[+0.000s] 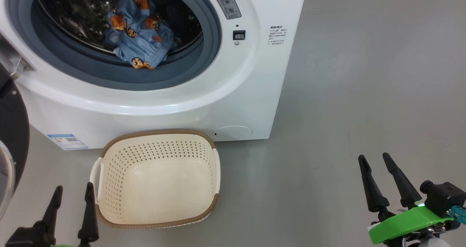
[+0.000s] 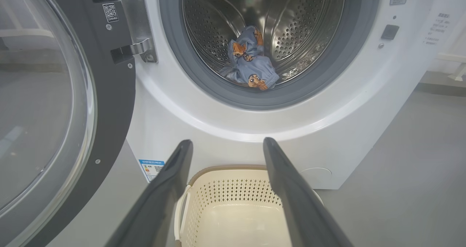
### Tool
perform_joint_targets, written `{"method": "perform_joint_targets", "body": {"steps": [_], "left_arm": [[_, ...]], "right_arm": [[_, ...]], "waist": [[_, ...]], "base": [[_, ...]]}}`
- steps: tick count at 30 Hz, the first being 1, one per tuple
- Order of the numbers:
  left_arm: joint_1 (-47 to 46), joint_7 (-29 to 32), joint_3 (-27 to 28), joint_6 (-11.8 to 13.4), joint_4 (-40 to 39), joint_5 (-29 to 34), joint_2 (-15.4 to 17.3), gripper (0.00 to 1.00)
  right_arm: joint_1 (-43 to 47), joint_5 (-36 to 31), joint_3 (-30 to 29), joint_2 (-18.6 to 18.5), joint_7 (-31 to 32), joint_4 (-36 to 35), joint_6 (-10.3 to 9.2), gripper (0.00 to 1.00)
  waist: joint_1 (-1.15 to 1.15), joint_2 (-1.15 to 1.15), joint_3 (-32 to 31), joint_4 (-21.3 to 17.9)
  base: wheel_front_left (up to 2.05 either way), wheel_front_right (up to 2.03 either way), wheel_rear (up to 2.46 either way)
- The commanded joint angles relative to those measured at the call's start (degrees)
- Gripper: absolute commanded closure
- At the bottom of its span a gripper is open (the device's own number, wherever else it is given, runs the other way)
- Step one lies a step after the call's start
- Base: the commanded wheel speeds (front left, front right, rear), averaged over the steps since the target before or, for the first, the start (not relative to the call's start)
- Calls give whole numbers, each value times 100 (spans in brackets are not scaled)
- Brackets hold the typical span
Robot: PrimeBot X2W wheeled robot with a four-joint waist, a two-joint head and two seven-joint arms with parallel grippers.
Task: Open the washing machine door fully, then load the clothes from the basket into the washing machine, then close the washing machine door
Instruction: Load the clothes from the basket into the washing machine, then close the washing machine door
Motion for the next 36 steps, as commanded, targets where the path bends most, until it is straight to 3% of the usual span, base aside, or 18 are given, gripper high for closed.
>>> {"method": "perform_joint_targets", "body": {"steps": [1,17,36], "left_arm": [[-6,-36,225,-9,-180,65,59,0],[77,-36,290,-9,-334,71,-47,0],[302,-36,460,42,-378,-194,-136,0]], "right_arm": [[95,23,100,-92,-27,-146,9,0],[133,-18,115,-115,-27,-203,9,0],[-26,10,548,-361,-27,-233,9,0]], "waist": [[0,0,-10,7],[0,0,-100,272],[0,0,-319,1527]], "base": [[0,0,0],[0,0,0],[0,0,0]]}}
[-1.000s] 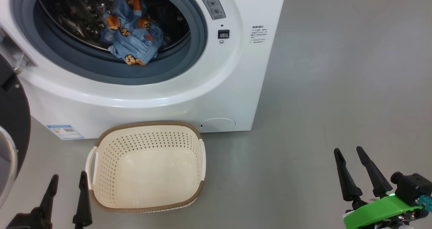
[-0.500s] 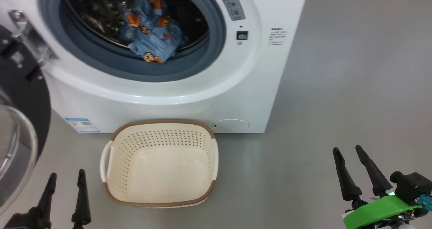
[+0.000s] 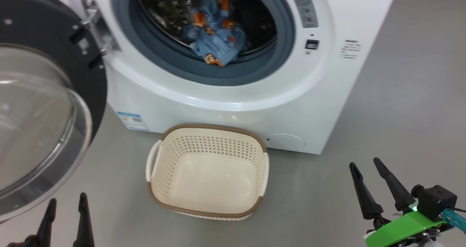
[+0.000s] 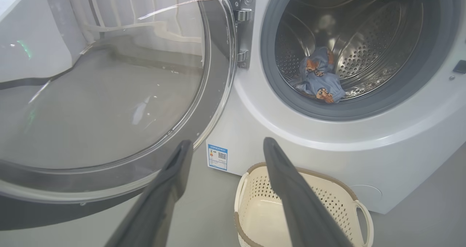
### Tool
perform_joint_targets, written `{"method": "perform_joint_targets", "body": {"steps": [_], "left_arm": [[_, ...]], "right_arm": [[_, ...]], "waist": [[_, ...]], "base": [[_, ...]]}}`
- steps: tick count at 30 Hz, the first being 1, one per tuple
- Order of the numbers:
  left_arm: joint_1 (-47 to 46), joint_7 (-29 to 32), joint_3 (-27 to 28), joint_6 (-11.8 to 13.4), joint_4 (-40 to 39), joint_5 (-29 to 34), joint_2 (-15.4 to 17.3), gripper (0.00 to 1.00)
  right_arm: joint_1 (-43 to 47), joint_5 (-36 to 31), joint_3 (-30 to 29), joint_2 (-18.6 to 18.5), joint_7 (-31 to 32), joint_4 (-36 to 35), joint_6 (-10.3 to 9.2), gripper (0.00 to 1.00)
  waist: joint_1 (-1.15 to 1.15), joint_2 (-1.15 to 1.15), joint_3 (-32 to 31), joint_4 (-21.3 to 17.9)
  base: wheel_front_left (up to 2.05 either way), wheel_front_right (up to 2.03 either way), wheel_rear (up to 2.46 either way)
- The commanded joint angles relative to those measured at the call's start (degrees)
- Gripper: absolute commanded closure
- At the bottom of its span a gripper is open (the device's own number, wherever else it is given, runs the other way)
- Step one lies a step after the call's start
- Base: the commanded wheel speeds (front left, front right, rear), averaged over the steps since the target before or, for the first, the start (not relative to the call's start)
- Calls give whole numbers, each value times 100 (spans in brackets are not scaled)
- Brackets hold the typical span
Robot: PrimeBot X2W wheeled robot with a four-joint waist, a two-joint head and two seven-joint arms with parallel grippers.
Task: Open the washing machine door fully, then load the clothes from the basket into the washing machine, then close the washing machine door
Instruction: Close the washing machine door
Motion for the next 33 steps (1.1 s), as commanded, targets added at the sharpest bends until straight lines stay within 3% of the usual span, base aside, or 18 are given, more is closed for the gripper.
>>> {"method": "perform_joint_targets", "body": {"steps": [1,19,33], "left_arm": [[-15,-36,179,49,-126,-55,73,0],[343,-36,55,328,-253,-294,71,0],[606,-36,47,594,-483,-531,71,0]], "right_arm": [[-134,19,175,-109,-27,-124,9,0],[-143,96,537,-200,-27,-58,9,0],[-237,154,755,-269,-27,5,9,0]], "waist": [[0,0,-101,336],[0,0,-312,1514],[0,0,-381,2002]], "base": [[0,0,0],[0,0,0],[0,0,0]]}}
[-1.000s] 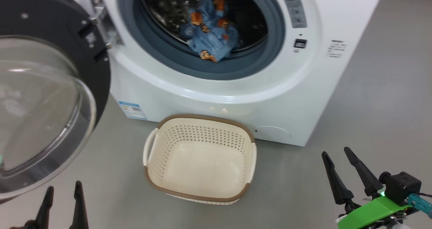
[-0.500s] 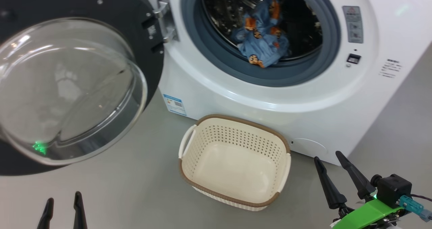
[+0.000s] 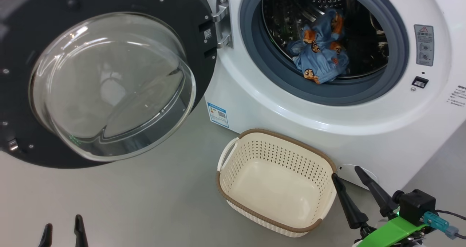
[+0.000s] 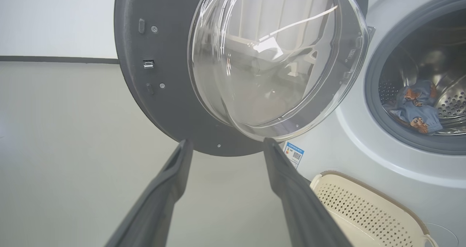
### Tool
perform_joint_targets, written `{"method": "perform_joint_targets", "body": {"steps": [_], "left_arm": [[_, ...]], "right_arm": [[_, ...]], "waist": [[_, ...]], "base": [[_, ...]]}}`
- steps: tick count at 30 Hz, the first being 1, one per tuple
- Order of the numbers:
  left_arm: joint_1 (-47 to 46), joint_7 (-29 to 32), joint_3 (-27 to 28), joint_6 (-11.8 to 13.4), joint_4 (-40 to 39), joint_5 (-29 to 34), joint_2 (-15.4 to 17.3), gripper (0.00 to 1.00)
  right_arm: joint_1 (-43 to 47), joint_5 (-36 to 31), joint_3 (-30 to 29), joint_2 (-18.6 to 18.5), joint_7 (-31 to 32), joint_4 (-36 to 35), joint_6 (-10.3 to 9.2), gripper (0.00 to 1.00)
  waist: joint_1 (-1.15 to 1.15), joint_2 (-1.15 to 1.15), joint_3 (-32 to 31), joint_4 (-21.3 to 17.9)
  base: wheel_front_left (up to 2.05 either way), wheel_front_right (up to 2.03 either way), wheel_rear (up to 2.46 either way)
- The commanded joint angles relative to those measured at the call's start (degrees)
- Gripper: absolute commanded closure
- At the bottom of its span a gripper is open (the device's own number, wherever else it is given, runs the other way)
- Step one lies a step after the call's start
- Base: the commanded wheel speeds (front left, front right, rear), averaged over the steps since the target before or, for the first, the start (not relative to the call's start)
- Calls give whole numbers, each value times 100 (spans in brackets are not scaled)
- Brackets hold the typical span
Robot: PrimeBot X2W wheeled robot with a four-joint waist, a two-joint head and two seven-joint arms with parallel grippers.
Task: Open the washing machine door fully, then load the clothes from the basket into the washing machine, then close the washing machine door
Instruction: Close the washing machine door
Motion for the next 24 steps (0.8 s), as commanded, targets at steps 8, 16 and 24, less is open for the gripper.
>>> {"method": "perform_joint_targets", "body": {"steps": [8,16,24], "left_arm": [[114,-36,231,271,-384,-287,72,0],[166,-36,206,360,-490,-346,72,0],[46,-36,335,296,-624,-314,72,4]], "right_arm": [[-380,158,327,-117,-27,-30,9,0],[-477,196,425,-157,-27,6,9,0],[-452,198,402,-143,-27,-2,9,0]], "waist": [[0,0,57,71],[0,0,70,77],[0,0,57,60]], "base": [[0,0,0],[0,0,0],[0,0,0]]}}
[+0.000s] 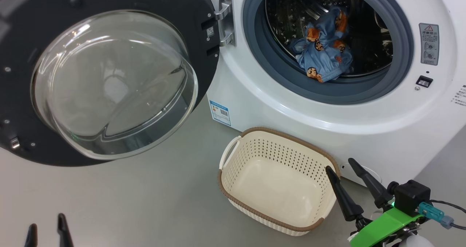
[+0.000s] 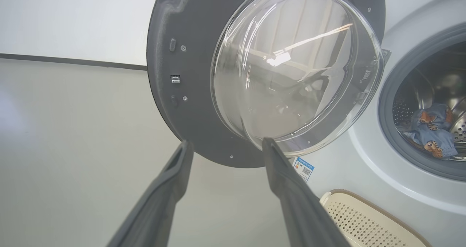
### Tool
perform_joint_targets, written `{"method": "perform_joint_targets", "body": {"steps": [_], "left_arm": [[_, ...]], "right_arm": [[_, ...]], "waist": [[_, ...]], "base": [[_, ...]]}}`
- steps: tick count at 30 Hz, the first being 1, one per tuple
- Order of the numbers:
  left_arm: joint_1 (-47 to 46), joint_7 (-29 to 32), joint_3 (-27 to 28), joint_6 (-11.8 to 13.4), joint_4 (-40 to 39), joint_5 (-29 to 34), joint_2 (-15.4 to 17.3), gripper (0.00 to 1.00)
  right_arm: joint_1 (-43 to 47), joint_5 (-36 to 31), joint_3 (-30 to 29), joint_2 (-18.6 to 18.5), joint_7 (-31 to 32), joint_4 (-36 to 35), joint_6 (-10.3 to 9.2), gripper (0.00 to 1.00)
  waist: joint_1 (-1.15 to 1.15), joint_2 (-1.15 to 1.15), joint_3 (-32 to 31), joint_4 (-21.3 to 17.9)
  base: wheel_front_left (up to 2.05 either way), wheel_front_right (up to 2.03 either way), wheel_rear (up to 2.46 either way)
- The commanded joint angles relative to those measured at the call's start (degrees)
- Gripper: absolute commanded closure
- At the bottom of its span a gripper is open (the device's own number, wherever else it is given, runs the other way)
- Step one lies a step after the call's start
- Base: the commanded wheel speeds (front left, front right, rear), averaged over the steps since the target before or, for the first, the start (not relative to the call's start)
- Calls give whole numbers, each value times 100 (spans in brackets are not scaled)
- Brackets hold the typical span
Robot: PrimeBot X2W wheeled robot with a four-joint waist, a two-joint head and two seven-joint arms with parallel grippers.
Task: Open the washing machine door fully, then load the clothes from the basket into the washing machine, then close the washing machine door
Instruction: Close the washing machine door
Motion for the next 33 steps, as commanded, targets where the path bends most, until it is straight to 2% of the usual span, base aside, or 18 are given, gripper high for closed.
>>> {"method": "perform_joint_targets", "body": {"steps": [1,3,5,6,11,14,19,23,29,30,31,33], "left_arm": [[-174,-36,238,-32,-180,25,73,14],[-248,-36,298,-98,-220,54,73,56],[-353,-36,397,-164,-282,68,73,79],[-415,-36,462,-203,-317,33,73,100],[-897,-36,996,-554,-568,86,81,100],[-1403,-36,1378,-737,-663,15,303,100],[-2425,-36,1937,-853,-469,-502,1068,100],[-3113,-36,1976,-863,35,-1048,1815,100],[-4015,-30,1811,-864,1561,-2106,2865,100],[-4015,-30,1811,-864,1561,-2106,2865,100],[-4280,22,1682,-865,2134,-2457,3185,100],[-4529,225,1530,-865,2604,-2849,3434,100]], "right_arm": [[-106,27,100,-43,-27,-135,9,0],[-88,20,85,-31,-27,-147,9,0],[-69,11,55,-20,-27,-159,9,0],[-58,5,38,-13,-27,-166,9,0],[24,-30,-79,26,-27,-208,9,0],[85,-53,-149,45,-27,-237,9,0],[54,-91,-132,62,-27,-283,9,0],[-26,-112,-107,52,-27,-311,9,0],[-173,-121,-47,-2,-27,-327,9,0],[-173,-121,-47,-2,-27,-327,9,0],[-218,-125,-12,-12,-27,-332,9,0],[-256,-132,17,-13,-27,-334,9,0]], "waist": [[0,0,4,-4],[0,0,14,-8],[0,0,31,-10],[0,0,40,-12],[0,0,88,-22],[0,0,134,-30],[0,0,309,-212],[0,0,485,-382],[0,0,715,-603],[0,0,715,-603],[0,0,774,-668],[0,0,826,-720]], "base": [[0,0,0],[0,0,0],[0,0,0],[0,0,0],[0,0,0],[0,0,0],[0,0,0],[0,0,0],[0,0,0],[0,0,0],[0,0,0],[0,0,0]]}}
